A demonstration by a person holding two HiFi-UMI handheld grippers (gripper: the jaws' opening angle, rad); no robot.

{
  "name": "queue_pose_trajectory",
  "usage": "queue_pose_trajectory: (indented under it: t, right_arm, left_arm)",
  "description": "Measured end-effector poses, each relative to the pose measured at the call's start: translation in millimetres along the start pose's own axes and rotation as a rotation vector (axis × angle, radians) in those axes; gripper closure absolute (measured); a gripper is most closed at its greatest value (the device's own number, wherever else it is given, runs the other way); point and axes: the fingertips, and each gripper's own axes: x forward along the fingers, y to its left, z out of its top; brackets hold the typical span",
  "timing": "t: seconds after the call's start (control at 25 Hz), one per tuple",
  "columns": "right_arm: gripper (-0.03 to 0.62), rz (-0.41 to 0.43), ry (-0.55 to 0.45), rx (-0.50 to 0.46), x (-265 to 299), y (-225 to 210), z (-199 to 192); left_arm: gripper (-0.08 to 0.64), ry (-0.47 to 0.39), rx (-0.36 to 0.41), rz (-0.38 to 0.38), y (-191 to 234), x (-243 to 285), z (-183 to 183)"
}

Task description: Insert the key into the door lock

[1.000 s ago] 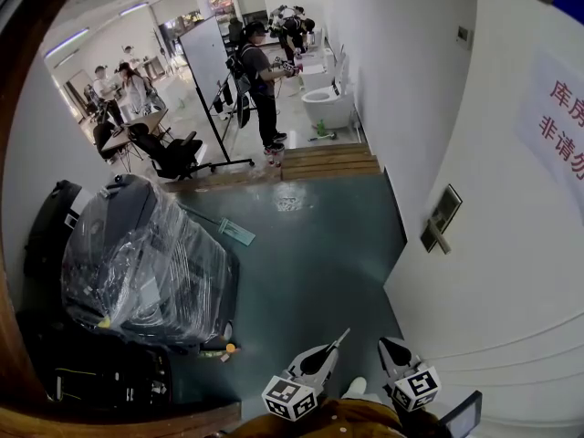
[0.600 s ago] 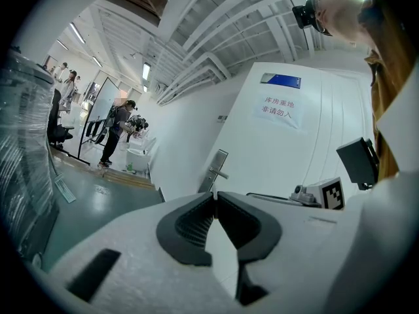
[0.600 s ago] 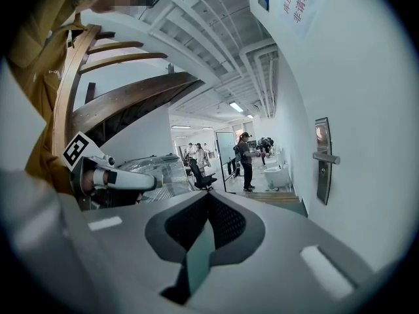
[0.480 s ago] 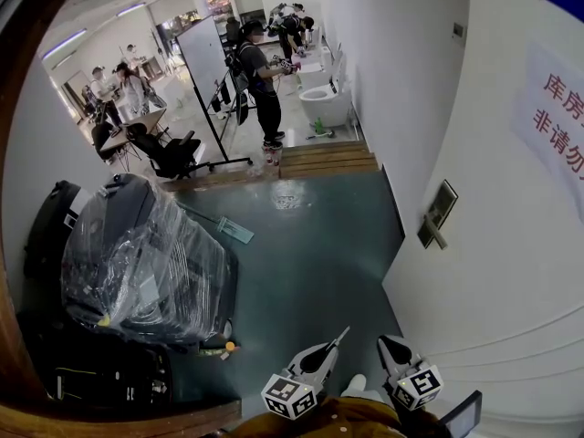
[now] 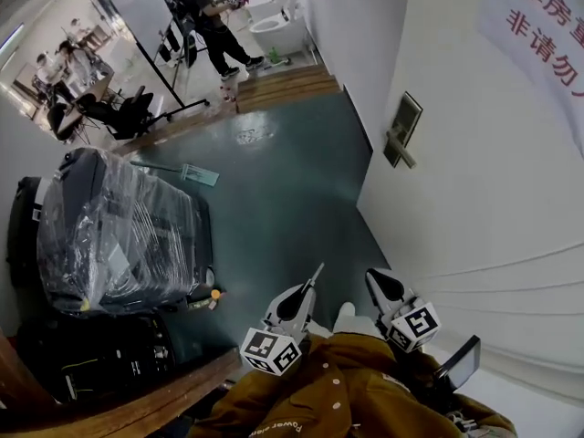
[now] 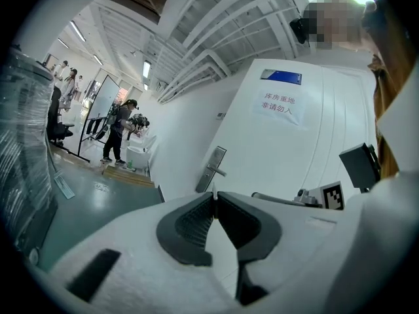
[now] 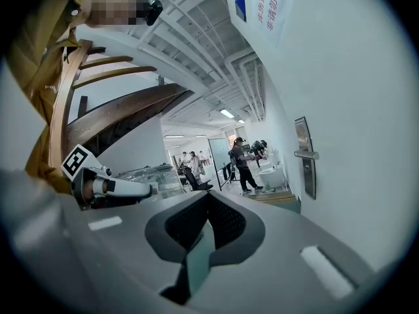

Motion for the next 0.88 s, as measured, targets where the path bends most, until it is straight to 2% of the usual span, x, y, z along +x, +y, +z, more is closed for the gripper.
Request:
queue_pose_trajectory:
  t: [0.24, 0.48, 0.88]
  right_arm:
    - [0.584, -0.052, 0.033, 0.004, -9, -25, -9]
    - [0.584, -0.114, 0.036, 0.002, 23, -62, 4]
    - [0.583, -0.239, -0.009, -0.069, 140, -128, 69]
  left_arm:
    - [0.537, 0.003, -0.072, 0.022, 7, 13, -4]
    - [0.537, 0.028, -0.093, -0.017, 37, 63, 14]
    - [0.537, 0.091, -0.056, -0.205, 107, 179, 96]
